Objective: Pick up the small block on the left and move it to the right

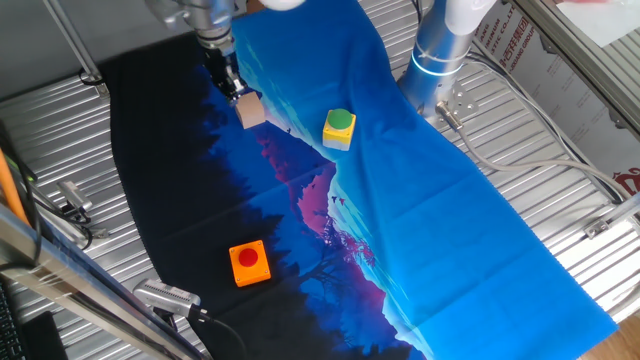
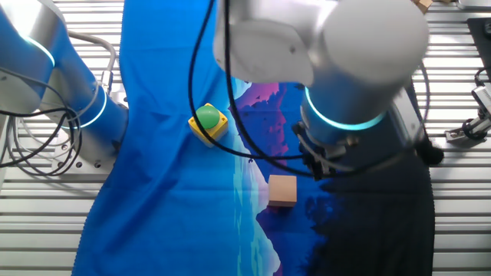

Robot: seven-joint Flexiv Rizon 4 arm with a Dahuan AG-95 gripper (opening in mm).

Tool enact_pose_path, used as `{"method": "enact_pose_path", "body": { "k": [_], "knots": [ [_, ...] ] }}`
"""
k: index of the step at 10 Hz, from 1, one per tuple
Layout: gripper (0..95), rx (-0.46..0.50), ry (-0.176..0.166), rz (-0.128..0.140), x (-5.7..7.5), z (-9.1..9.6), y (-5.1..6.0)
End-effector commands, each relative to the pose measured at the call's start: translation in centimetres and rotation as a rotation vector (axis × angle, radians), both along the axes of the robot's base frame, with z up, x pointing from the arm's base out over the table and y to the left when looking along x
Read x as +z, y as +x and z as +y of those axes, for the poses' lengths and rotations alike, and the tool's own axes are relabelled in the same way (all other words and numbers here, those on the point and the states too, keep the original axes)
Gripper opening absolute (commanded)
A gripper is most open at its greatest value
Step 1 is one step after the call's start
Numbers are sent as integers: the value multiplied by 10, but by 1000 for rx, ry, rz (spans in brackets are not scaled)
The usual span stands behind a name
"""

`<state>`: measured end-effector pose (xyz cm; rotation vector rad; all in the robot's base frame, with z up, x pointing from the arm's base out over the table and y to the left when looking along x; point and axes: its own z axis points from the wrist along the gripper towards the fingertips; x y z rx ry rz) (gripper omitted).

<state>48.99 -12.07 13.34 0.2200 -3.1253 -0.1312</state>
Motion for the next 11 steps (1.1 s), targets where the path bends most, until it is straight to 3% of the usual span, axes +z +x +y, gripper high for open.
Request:
{"method": "enact_pose_path", "body": {
  "k": [1,3,4,5,6,8,10,11],
  "knots": [
    [0,-66,-71,46,0,0,-1],
    [0,-69,-72,44,0,0,-1],
    [0,-86,-90,40,0,0,-1],
    [0,-90,-122,38,0,0,-1],
    [0,-75,-177,35,0,-1,-1],
    [0,-50,-169,39,-7,-17,0],
    [0,-14,-139,33,-28,-42,4],
    [0,11,-139,25,-35,-45,6]
  ]
}}
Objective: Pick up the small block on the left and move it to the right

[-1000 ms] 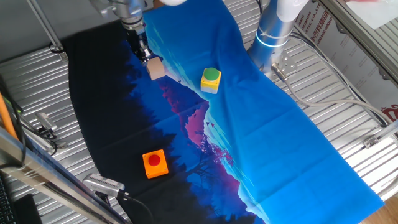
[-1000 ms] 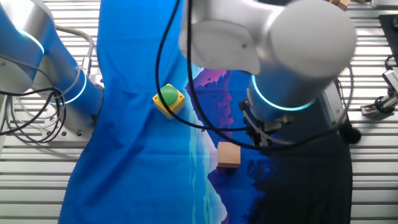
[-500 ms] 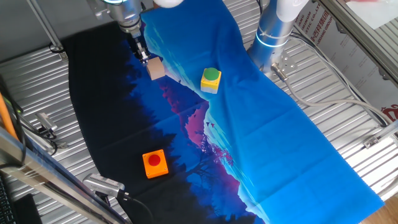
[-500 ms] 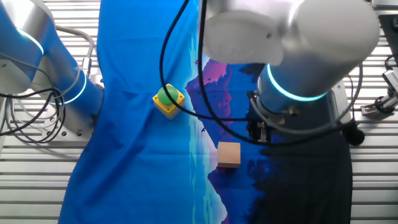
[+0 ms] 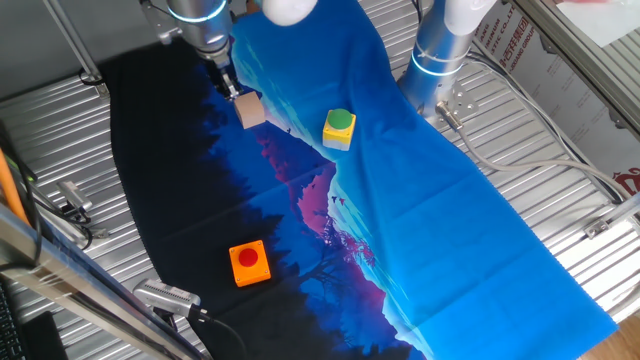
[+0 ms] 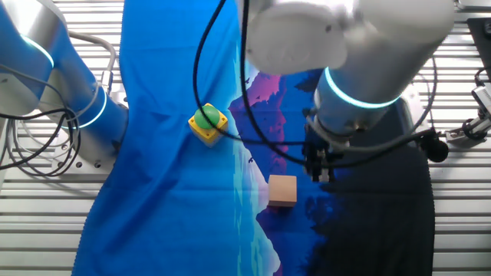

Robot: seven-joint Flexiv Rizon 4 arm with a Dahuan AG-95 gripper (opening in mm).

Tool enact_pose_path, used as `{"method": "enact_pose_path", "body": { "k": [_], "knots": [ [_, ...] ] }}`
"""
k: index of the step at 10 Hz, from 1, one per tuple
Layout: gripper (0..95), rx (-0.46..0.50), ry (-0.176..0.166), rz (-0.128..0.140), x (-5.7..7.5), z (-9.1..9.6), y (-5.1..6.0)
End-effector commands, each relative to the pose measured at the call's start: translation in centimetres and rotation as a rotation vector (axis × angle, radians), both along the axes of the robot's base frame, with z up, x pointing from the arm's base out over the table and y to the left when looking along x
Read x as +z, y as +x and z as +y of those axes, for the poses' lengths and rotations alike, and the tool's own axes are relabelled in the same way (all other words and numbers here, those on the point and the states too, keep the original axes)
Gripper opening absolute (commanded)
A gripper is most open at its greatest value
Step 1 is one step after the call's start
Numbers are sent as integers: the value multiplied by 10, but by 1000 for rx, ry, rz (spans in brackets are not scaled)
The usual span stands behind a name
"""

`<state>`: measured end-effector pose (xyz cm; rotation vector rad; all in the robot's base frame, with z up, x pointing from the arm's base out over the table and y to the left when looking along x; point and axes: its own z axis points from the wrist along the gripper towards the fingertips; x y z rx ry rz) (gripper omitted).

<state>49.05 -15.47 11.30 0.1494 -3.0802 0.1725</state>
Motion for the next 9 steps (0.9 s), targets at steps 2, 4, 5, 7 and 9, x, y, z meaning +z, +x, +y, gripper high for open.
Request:
{"method": "enact_pose_path", "body": {
  "k": [2,4,5,7,9],
  "knots": [
    [190,83,63,-7,-16,-12,5],
    [950,72,93,-6,-16,-12,5],
    [950,62,100,-6,-16,-12,5],
    [950,53,109,-6,-15,-11,5],
    [950,32,104,-4,-17,-10,6]
  ]
}}
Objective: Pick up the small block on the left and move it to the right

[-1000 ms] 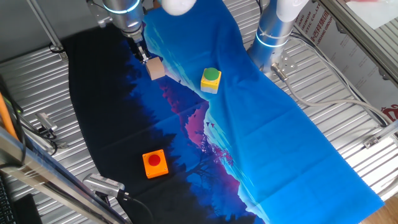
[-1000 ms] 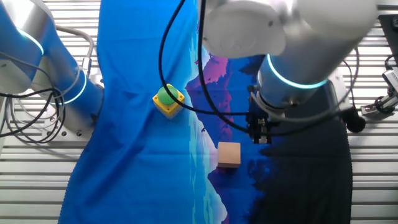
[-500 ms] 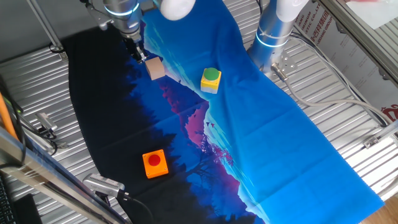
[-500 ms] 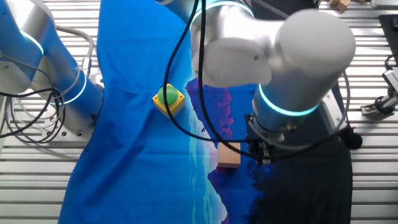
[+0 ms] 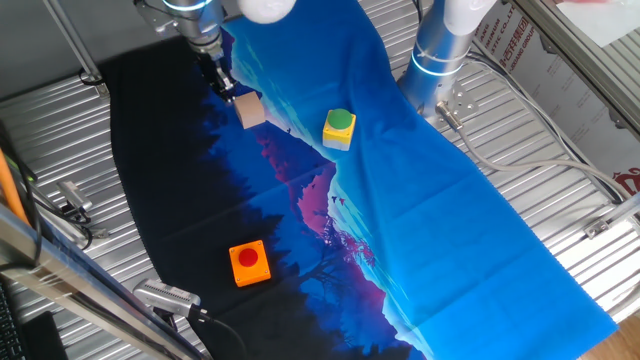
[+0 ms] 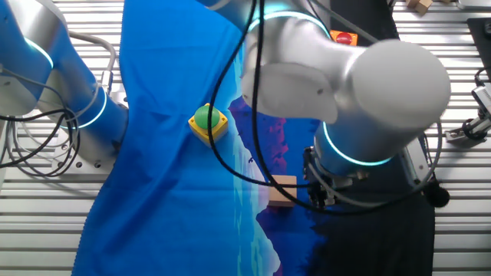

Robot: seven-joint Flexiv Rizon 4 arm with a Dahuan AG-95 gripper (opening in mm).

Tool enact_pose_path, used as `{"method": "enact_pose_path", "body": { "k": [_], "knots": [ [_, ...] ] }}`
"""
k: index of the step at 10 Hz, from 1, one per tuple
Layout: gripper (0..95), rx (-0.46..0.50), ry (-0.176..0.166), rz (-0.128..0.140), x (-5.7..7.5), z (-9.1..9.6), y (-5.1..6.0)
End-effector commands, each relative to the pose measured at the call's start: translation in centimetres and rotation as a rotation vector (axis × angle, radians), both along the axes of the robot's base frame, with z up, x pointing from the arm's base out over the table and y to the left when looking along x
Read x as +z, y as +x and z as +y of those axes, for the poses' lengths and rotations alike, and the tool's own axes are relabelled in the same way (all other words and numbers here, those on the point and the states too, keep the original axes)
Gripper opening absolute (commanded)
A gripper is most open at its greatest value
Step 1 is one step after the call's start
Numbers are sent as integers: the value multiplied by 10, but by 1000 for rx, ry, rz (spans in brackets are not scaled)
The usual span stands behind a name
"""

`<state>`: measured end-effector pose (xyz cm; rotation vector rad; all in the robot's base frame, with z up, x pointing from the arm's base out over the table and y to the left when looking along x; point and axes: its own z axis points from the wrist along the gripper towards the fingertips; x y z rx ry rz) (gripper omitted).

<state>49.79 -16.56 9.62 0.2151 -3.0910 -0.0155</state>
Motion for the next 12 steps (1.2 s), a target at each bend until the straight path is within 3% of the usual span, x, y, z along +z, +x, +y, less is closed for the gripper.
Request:
{"method": "enact_pose_path", "body": {
  "k": [1,3,5,9,12],
  "knots": [
    [950,-41,-25,-2,-4,5,1],
    [950,-144,-32,-1,-9,13,3],
    [950,-243,-37,5,-13,14,-4],
    [950,-284,-25,3,-33,13,-19],
    [950,-276,20,14,-38,13,-25]
  ]
}}
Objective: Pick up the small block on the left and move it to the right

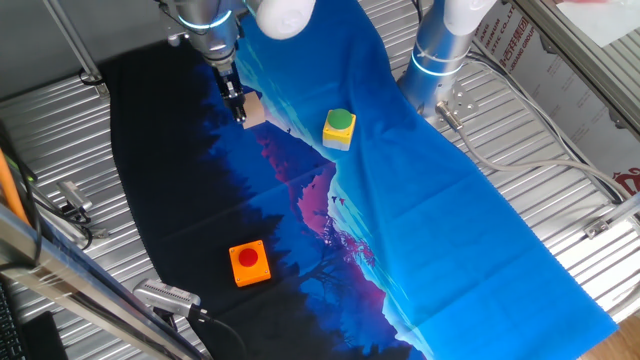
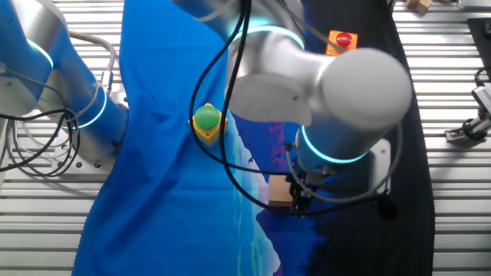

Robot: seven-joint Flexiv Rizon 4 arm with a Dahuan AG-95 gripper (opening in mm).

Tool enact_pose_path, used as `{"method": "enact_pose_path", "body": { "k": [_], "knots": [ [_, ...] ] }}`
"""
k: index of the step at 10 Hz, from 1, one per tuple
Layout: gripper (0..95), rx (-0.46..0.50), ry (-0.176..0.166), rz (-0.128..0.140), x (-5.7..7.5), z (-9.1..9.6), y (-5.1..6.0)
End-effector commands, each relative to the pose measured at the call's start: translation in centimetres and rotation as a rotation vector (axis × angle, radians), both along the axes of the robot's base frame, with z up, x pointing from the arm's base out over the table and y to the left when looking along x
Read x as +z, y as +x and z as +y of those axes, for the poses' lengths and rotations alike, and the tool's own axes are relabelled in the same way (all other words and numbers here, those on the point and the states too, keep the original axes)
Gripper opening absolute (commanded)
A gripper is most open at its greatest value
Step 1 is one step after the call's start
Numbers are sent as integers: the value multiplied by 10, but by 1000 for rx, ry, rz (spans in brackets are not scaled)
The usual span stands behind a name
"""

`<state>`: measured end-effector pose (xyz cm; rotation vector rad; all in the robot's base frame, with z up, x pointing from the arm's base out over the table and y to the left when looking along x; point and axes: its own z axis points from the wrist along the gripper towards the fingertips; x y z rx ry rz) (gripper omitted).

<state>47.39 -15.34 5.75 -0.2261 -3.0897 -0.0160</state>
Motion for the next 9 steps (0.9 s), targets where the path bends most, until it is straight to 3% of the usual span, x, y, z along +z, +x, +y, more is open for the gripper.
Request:
{"method": "enact_pose_path", "body": {
  "k": [1,9],
  "knots": [
    [950,9,44,10,1,1,-1],
    [950,-7,14,15,-23,-1,-2]
  ]
}}
